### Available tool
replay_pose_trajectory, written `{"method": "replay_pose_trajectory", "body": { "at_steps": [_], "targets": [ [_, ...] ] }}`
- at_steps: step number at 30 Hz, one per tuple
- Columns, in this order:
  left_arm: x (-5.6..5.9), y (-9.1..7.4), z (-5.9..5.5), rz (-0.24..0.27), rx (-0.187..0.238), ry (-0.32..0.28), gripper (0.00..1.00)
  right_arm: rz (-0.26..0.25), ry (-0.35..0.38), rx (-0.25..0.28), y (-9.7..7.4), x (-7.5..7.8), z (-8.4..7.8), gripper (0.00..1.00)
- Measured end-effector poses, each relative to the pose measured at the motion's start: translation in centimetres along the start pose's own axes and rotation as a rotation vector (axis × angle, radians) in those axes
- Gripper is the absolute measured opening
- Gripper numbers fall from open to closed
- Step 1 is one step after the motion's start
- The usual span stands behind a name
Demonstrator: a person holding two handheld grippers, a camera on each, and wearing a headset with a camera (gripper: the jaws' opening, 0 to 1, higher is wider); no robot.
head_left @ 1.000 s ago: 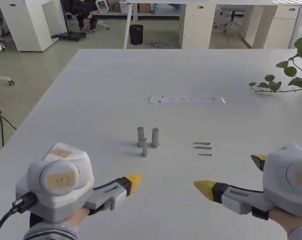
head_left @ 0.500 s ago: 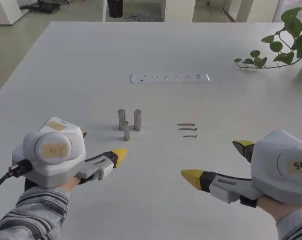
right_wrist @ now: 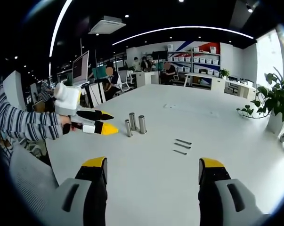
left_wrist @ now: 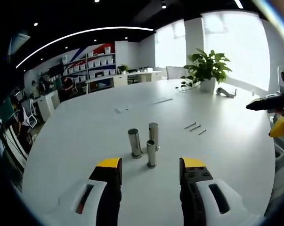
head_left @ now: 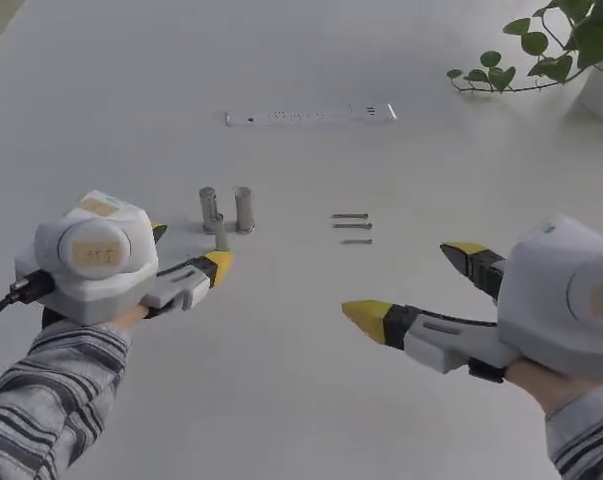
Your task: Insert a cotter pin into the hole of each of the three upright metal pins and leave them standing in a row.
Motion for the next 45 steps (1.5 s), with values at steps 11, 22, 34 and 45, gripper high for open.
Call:
{"method": "replay_pose_trajectory", "body": {
  "at_steps": [11,22,34,45],
  "targets": [
    [-1.0,3.4,0.6,-0.045,0.025,0.053,0.27,-0.006,0.054,-0.023,0.7,0.4,-0.3,0.74],
    [-0.8,5.1,0.5,-0.097,-0.002,0.069,0.14,0.003,0.07,-0.07,1.4,0.2,-1.3,0.74],
    [-0.5,5.6,0.4,-0.059,-0.032,0.054,0.06,-0.001,0.077,-0.104,1.8,-0.1,-2.1,0.72],
    [0.6,5.5,0.5,0.019,-0.039,-0.003,0.05,0.004,0.06,-0.117,2.0,-0.5,-2.3,0.72]
  ]
}}
Point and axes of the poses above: the centre of the closed fingertips' face, and the gripper's own axes: y roughly forward along the fingers, x roughly to its right, z roughly out of its top, the point moved 8 cm from there along -y, roughly backward along the fingers, and after that the axes turned 14 degrees about -x, right-handed, at the moved point
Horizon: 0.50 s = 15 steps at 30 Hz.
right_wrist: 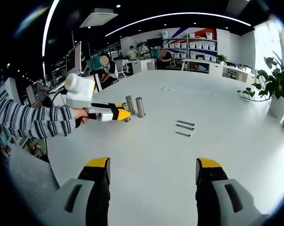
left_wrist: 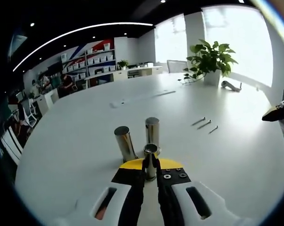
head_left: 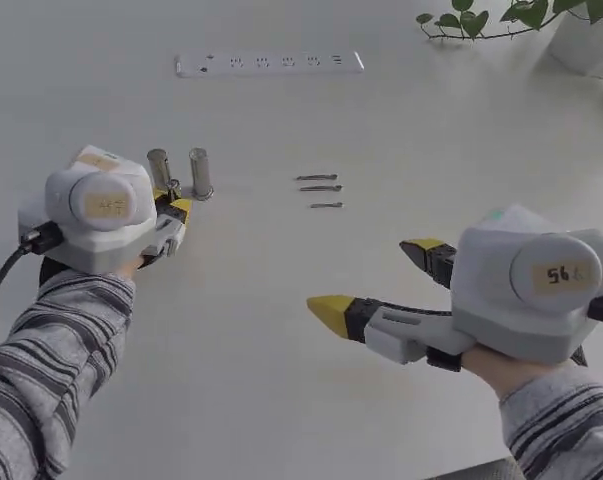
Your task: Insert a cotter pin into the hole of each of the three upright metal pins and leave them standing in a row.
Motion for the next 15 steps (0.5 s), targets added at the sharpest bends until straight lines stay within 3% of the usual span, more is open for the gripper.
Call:
{"method": "replay_pose_trajectory", "body": {
  "at_steps": [8,15],
  "targets": [
    [2.5,-0.5,0.1,-0.022,0.007,-0.054,0.05,-0.004,-0.009,0.004,-0.2,0.0,0.1,0.72],
    [4.6,-0.9,0.0,-0.044,0.005,-0.049,0.05,-0.004,-0.008,0.009,-0.6,0.0,-0.1,0.72]
  ]
}}
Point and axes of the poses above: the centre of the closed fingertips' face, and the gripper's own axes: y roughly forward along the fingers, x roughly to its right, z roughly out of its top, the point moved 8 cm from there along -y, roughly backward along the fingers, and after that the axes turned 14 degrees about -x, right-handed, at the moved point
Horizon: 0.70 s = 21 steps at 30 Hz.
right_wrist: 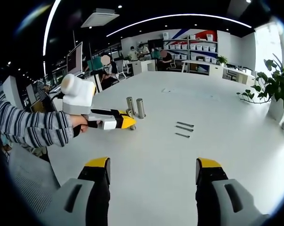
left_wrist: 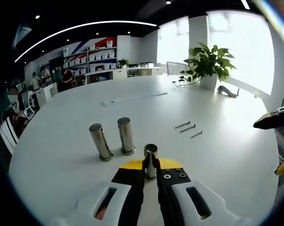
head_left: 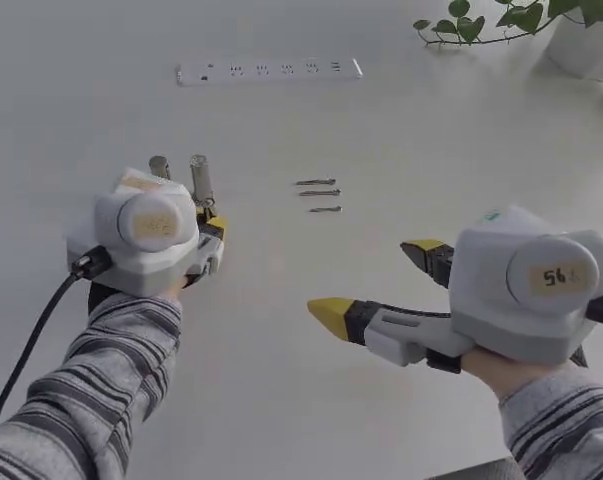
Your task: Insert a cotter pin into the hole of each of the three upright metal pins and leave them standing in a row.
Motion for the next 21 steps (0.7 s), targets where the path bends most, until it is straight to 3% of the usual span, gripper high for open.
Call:
{"method": "replay_pose_trajectory", "body": {
  "at_steps": [8,21],
  "targets": [
    [1.6,0.0,-0.5,-0.025,-0.012,0.018,0.05,0.001,-0.001,0.006,-0.1,0.0,0.0,0.71],
    [1.7,0.3,-0.5,-0.001,-0.001,0.047,0.06,0.006,0.032,-0.004,0.2,0.3,0.2,0.68]
  ]
}}
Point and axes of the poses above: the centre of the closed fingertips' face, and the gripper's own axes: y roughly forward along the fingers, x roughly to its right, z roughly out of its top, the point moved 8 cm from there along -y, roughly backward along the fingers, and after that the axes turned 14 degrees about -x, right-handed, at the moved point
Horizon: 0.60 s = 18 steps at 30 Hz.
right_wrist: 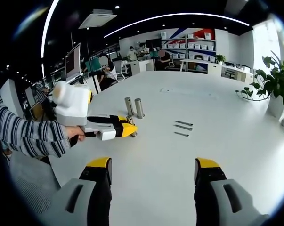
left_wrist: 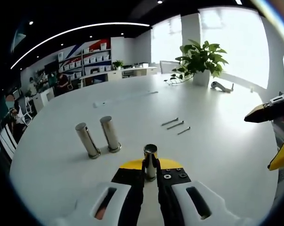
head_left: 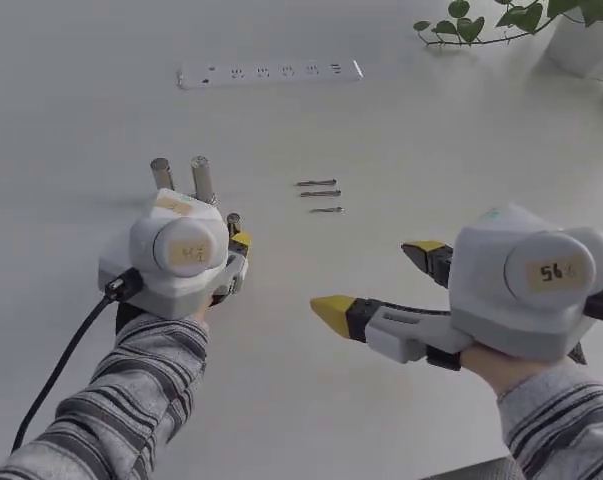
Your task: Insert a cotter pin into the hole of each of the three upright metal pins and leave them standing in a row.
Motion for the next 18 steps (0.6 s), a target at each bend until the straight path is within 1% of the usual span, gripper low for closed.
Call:
{"method": "replay_pose_trajectory", "body": {
  "at_steps": [3,5,7,10,11,14,15,17,18],
  "targets": [
    [0.1,0.0,0.1,0.007,-0.002,0.004,0.06,-0.002,0.002,-0.002,0.1,0.3,0.4,0.68],
    [0.2,0.0,0.1,0.01,-0.003,0.008,0.09,-0.005,-0.012,-0.014,0.2,0.7,0.6,0.66],
    [0.1,0.0,0.1,0.012,0.0,0.006,0.14,0.012,-0.032,-0.04,0.3,0.9,0.7,0.64],
    [0.1,-0.1,0.2,-0.001,-0.005,0.01,0.18,0.033,-0.08,-0.088,0.7,1.5,1.2,0.59],
    [0.1,-0.2,0.1,-0.007,-0.01,0.008,0.2,0.042,-0.104,-0.12,0.9,1.8,1.4,0.57],
    [-0.1,-0.7,0.0,-0.015,-0.018,0.009,0.24,0.054,-0.149,-0.134,1.3,2.6,2.7,0.53],
    [-0.2,-0.9,0.0,-0.018,-0.017,0.009,0.26,0.062,-0.161,-0.134,1.4,2.7,3.1,0.51],
    [-0.2,-1.5,0.1,-0.03,-0.018,0.013,0.31,0.084,-0.193,-0.153,1.7,3.1,4.0,0.47],
    [-0.2,-1.9,0.1,-0.035,-0.014,0.017,0.34,0.101,-0.232,-0.188,1.9,3.3,4.4,0.45]
  ]
}}
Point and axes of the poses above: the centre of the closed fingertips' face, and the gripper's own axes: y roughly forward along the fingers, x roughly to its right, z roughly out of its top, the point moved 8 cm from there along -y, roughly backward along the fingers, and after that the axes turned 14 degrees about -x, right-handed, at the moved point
